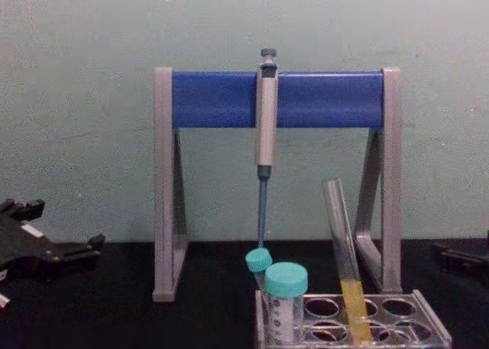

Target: Pick up the test tube from the test tube rack, shake it, then place it back into the test tube rack.

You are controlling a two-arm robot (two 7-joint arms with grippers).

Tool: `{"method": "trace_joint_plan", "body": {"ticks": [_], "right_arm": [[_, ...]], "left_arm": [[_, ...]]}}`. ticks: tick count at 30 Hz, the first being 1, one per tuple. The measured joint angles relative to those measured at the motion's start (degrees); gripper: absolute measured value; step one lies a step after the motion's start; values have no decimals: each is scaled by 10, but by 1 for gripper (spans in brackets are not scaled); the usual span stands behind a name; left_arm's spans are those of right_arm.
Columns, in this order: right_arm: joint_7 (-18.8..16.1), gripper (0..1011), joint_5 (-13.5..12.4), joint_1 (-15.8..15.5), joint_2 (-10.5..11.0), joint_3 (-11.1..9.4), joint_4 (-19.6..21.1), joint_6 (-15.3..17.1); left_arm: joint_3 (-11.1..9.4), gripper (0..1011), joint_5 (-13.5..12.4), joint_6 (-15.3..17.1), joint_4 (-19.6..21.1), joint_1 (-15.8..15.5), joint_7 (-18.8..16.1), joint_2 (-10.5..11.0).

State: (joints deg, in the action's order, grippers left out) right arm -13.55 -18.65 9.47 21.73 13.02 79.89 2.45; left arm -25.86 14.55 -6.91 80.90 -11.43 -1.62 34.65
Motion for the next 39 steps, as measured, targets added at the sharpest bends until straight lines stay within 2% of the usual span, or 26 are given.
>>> {"method": "trace_joint_plan", "body": {"ticks": [39], "right_arm": [[0,1000,0,0,0,0,0,0]], "left_arm": [[0,1001,0,0,0,0,0,0]]}}
